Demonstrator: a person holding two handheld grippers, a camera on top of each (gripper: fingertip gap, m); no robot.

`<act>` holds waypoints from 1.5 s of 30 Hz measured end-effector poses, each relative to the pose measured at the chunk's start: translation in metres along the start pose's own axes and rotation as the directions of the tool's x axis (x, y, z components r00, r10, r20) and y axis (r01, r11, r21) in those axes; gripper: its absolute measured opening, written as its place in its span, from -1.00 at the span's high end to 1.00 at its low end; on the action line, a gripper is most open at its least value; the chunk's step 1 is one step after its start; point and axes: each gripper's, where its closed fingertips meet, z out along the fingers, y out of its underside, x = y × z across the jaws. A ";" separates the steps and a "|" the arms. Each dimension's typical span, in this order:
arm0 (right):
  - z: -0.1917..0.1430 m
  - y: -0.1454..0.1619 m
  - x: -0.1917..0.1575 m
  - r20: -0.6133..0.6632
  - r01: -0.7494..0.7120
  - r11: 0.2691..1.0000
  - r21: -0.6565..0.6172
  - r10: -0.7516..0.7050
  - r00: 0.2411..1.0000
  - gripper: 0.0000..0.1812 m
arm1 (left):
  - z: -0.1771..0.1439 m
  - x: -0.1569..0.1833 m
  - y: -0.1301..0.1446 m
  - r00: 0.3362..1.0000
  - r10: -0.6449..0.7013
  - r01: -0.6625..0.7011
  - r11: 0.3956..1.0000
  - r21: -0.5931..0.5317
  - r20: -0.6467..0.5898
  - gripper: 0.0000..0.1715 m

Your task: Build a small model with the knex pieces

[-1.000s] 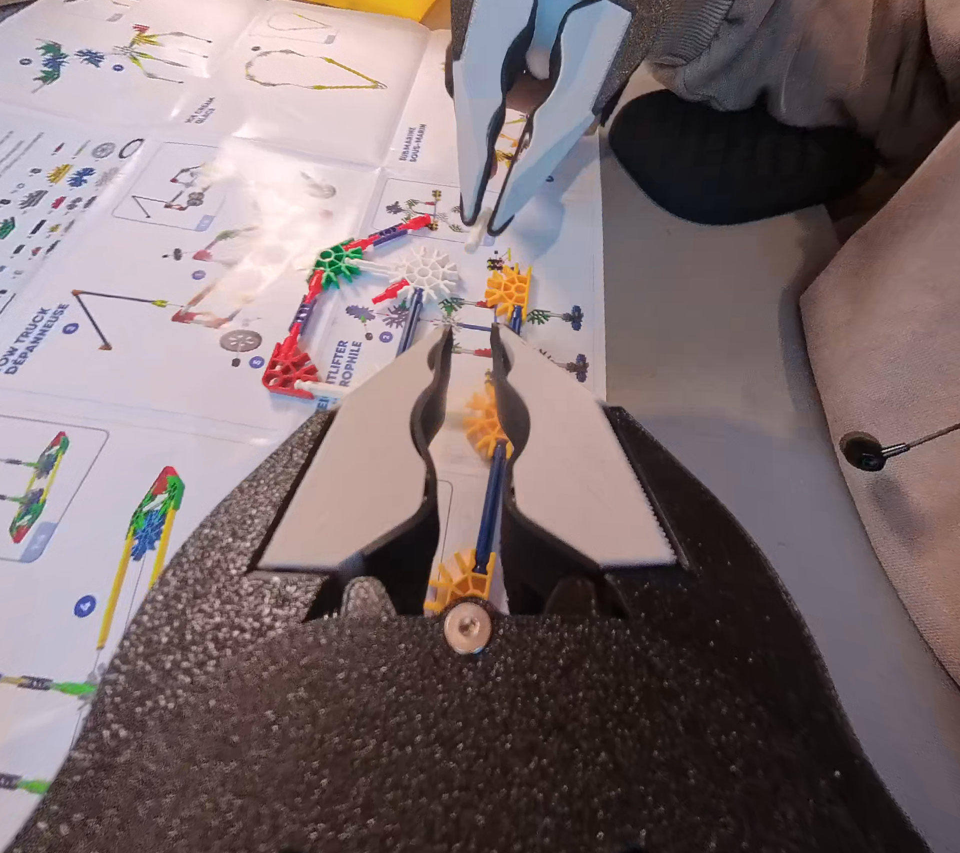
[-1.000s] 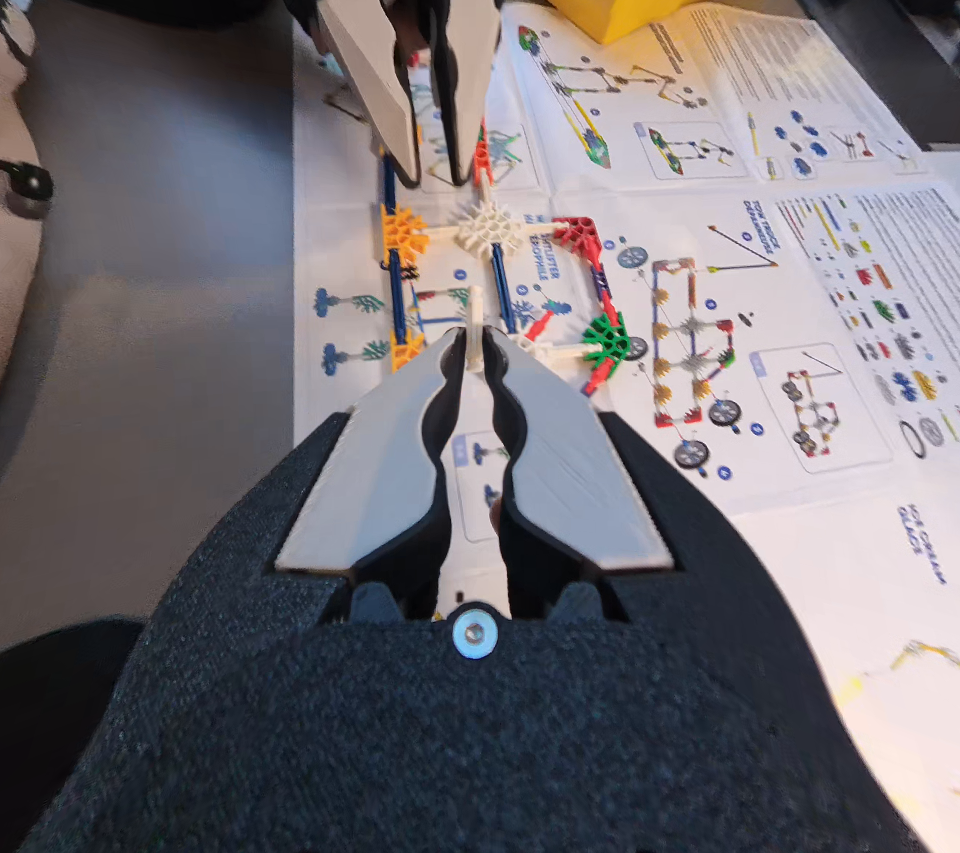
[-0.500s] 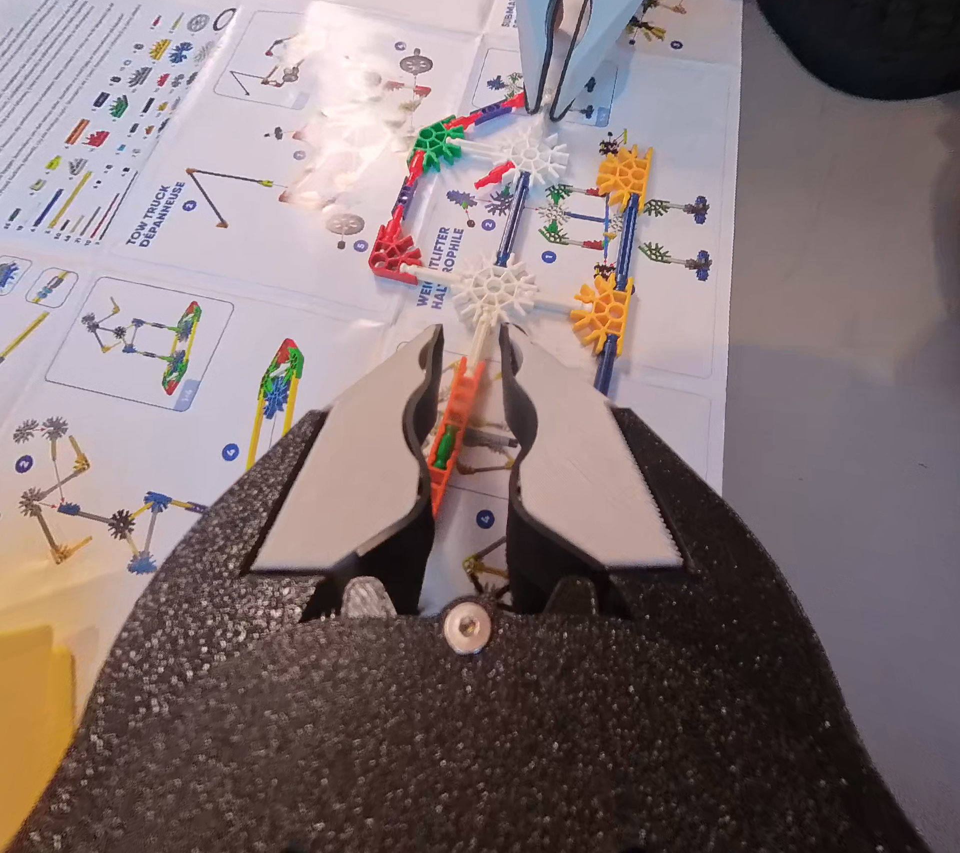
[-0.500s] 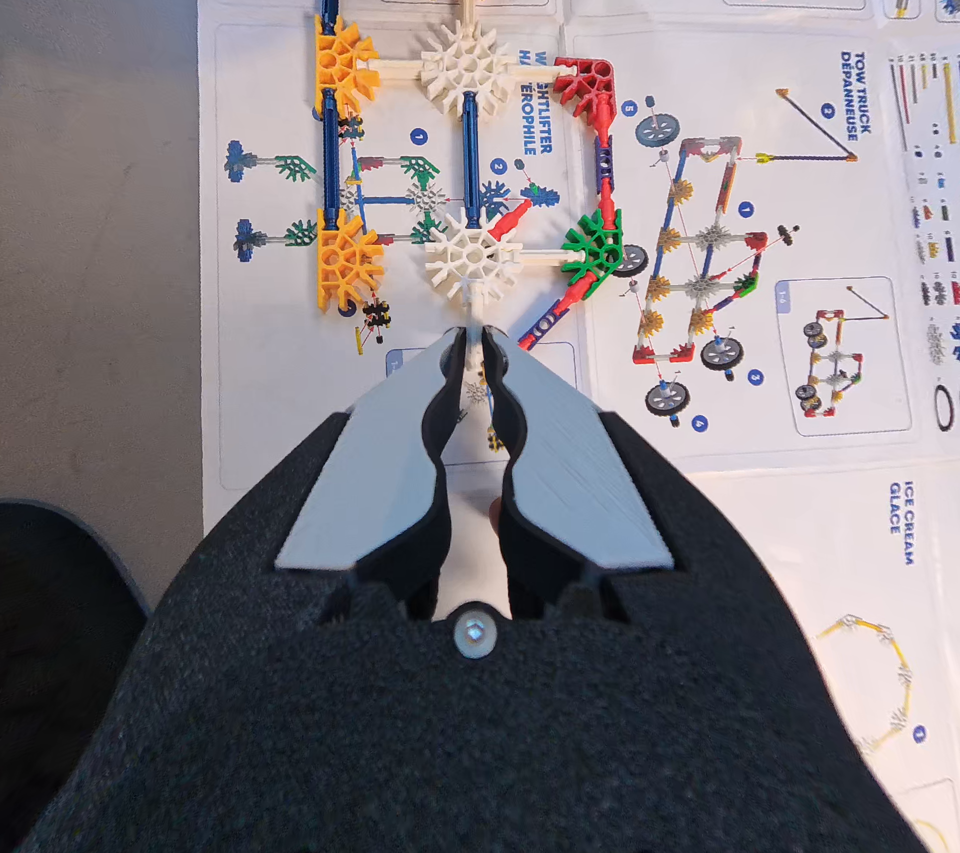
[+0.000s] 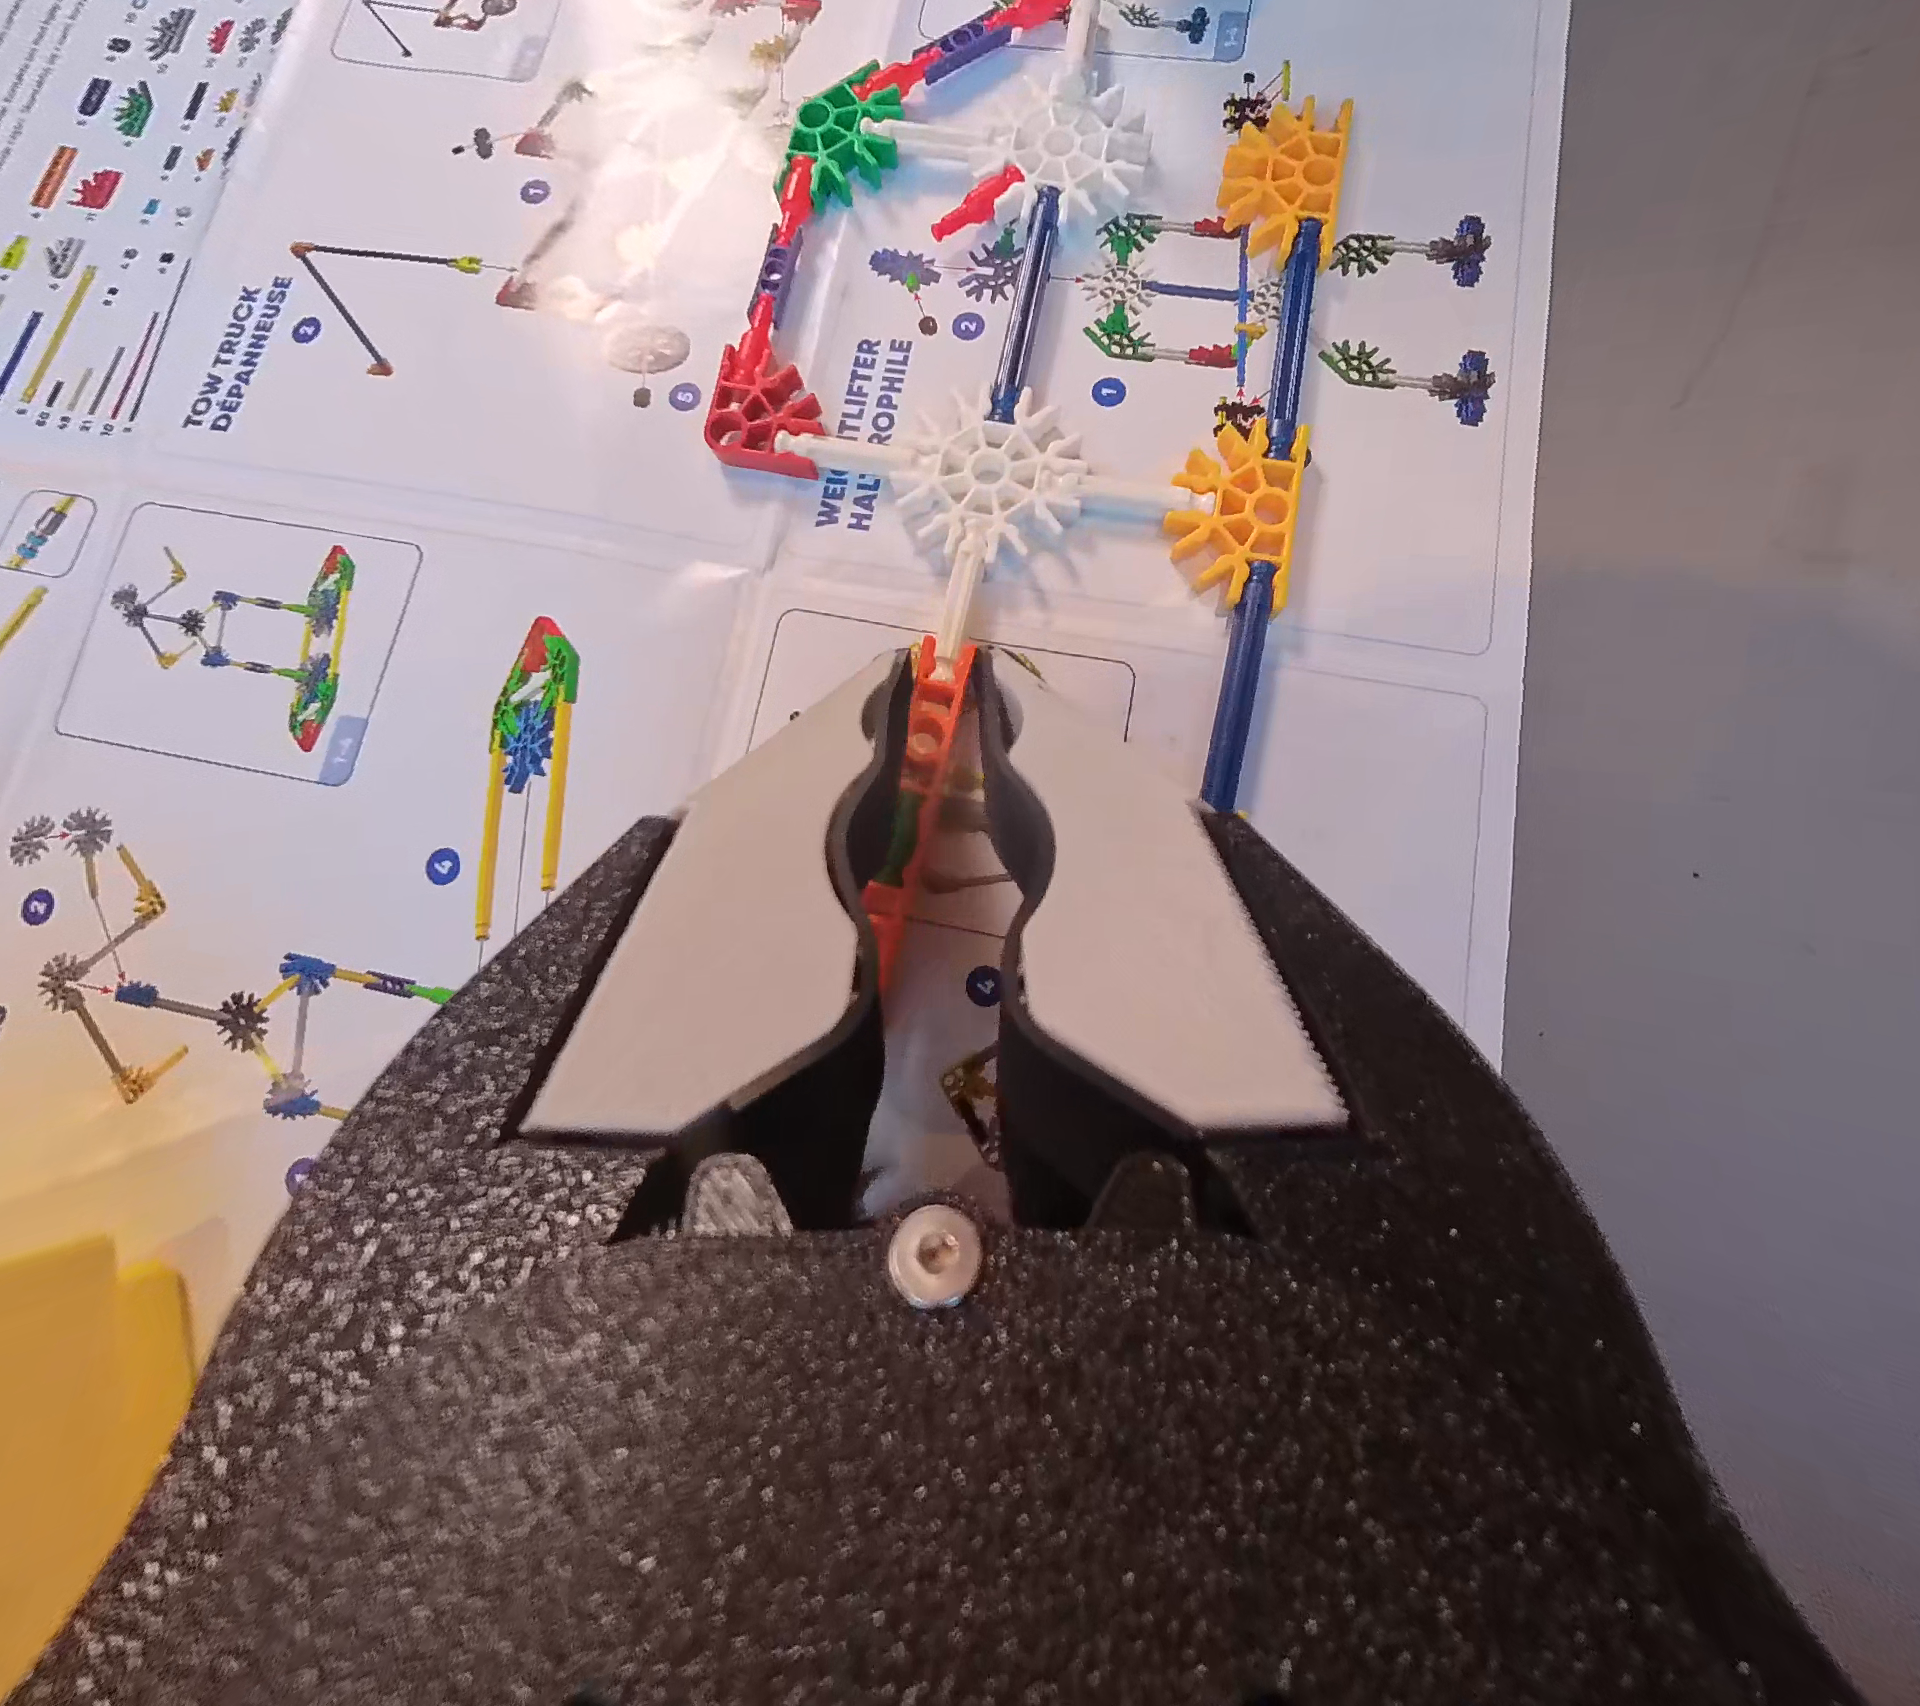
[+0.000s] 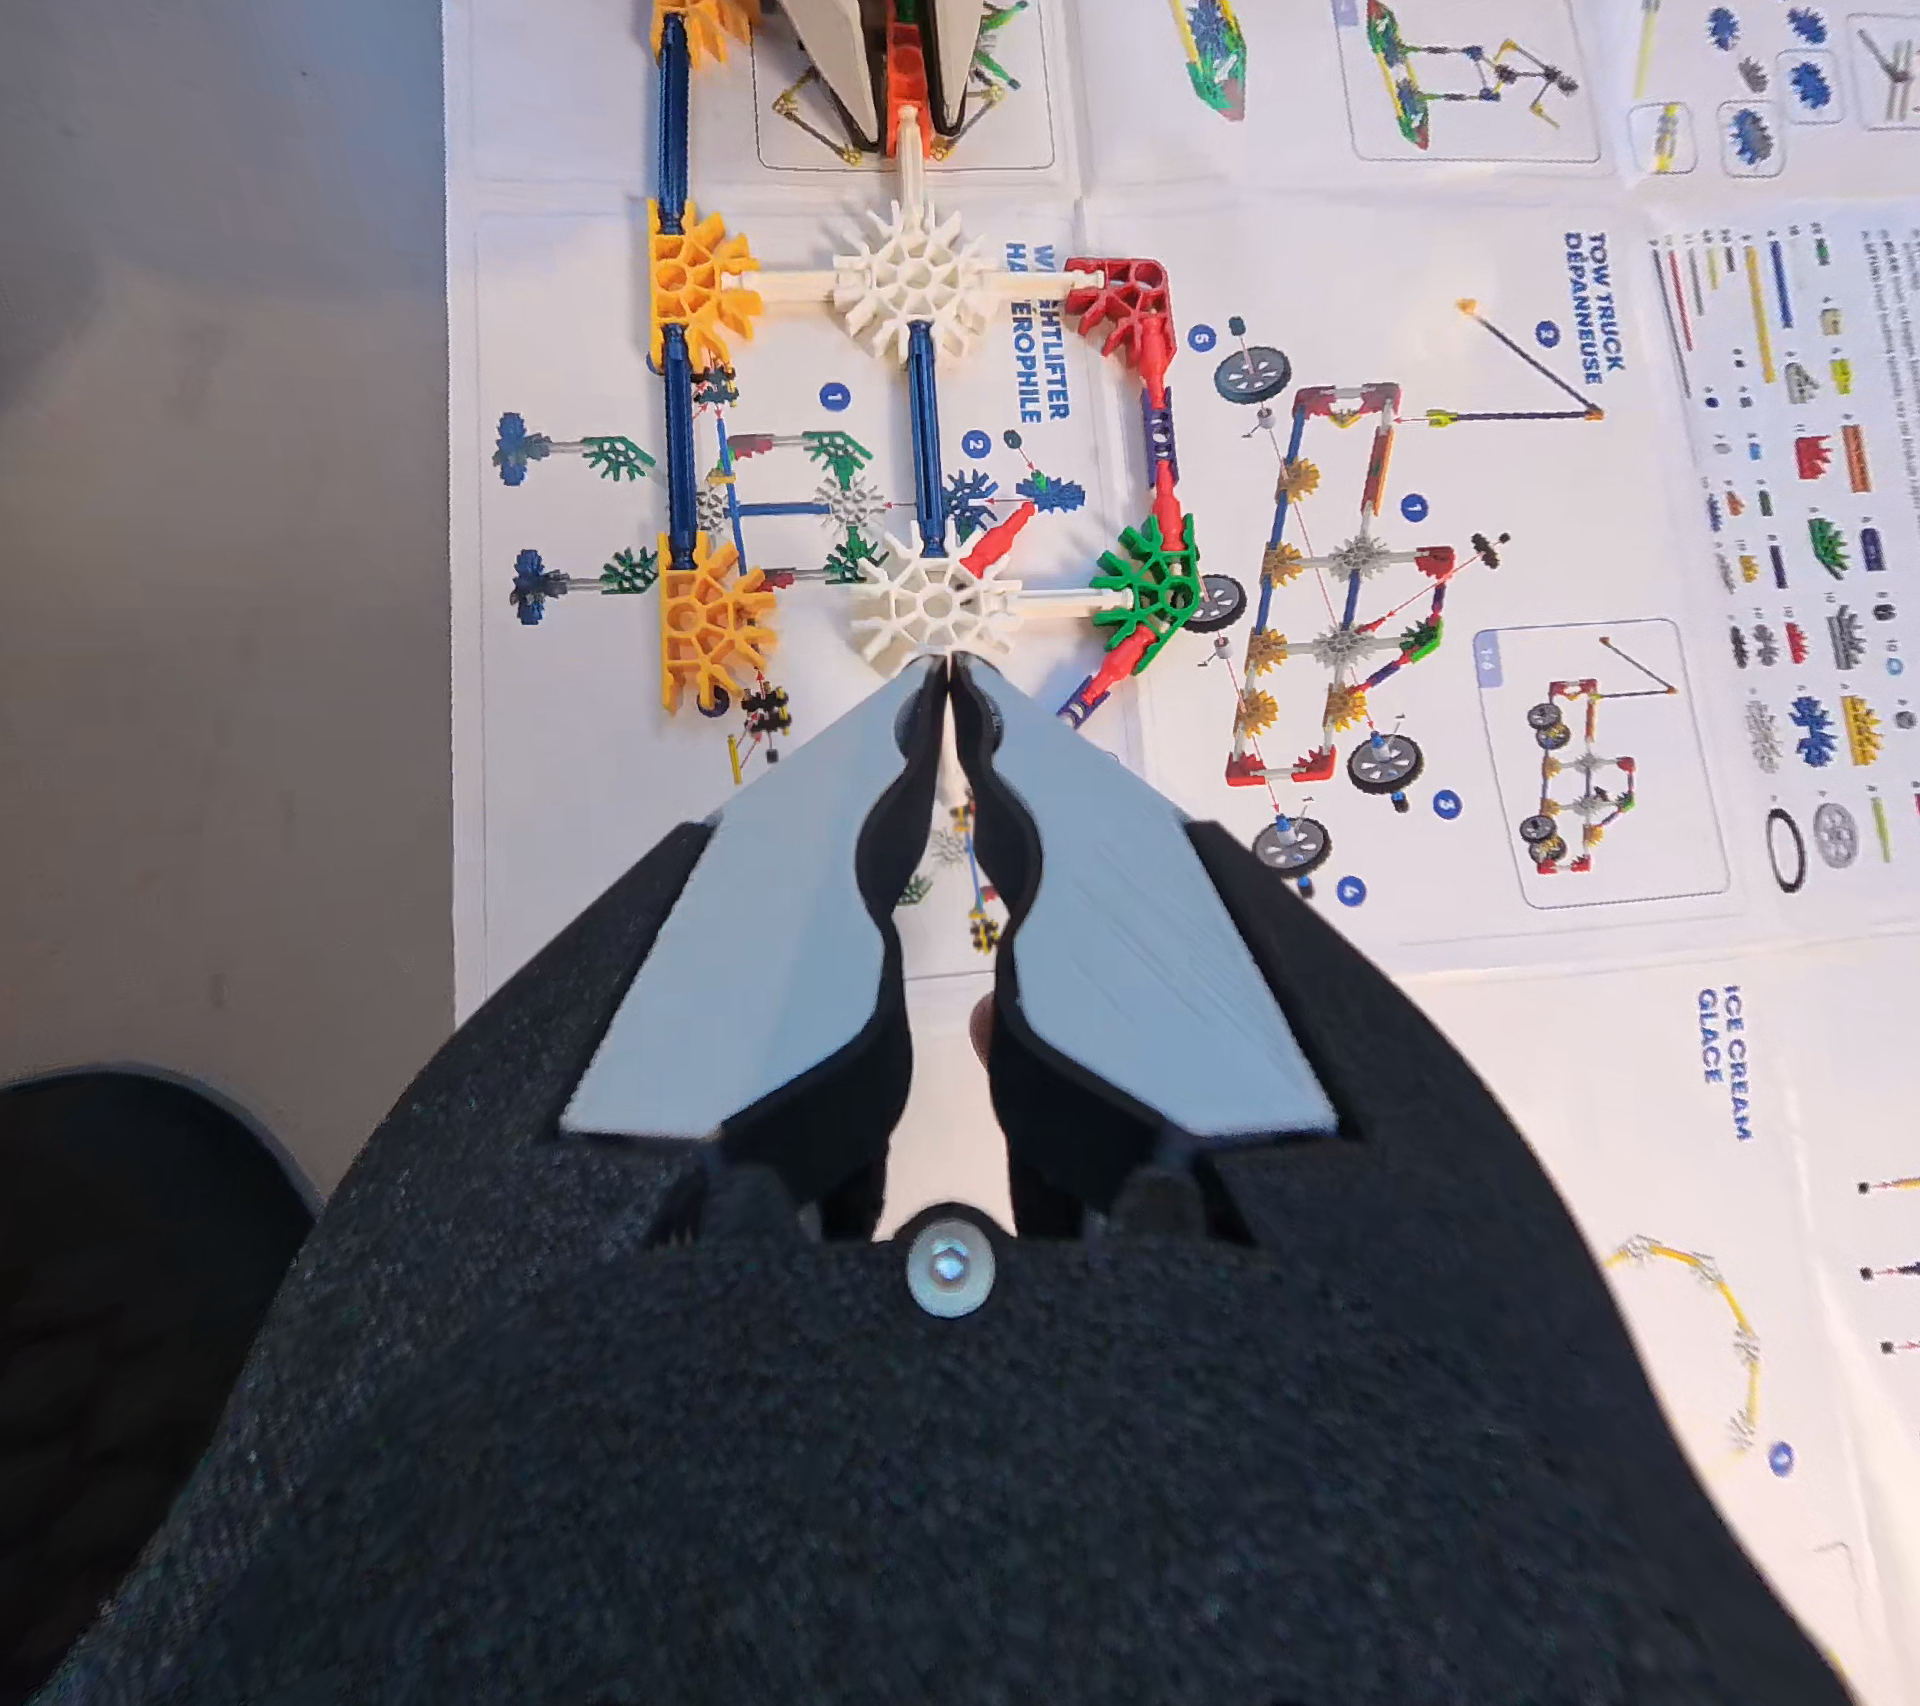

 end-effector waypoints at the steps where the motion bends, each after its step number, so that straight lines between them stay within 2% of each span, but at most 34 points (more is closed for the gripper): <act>1: 0.002 0.001 -0.001 0.004 -0.001 1.000 -0.017 0.001 1.000 1.00 | 0.000 0.000 0.000 1.000 0.000 0.000 1.000 0.001 -0.001 0.89; 8: 0.011 0.009 0.001 0.036 0.002 0.992 -0.129 0.002 0.999 1.00 | 0.000 0.000 0.000 1.000 -0.007 0.007 1.000 0.009 -0.009 0.89; 21: 0.013 0.009 -0.001 0.029 0.152 0.929 -0.338 -0.151 0.988 1.00 | 0.000 0.001 0.000 0.999 -0.027 0.028 1.000 0.006 -0.019 0.90; 32: 0.016 0.012 -0.005 0.063 0.190 0.880 -0.436 -0.180 0.982 1.00 | 0.000 0.001 0.000 0.999 -0.034 0.034 0.999 0.005 -0.023 0.90; 37: 0.018 0.008 -0.005 0.029 0.196 0.892 -0.406 -0.202 0.979 1.00 | 0.000 0.001 0.000 0.999 -0.038 0.039 0.999 0.007 -0.028 0.90; 41: 0.018 0.008 -0.005 0.017 0.099 0.929 -0.356 -0.100 0.995 1.00 | 0.000 0.001 0.000 0.999 -0.031 0.031 1.000 0.004 -0.023 0.90; 45: 0.007 0.006 0.008 -0.063 -0.060 0.977 -0.205 0.048 0.997 1.00 | 0.001 0.002 0.001 0.999 -0.029 0.030 1.000 0.003 -0.020 0.90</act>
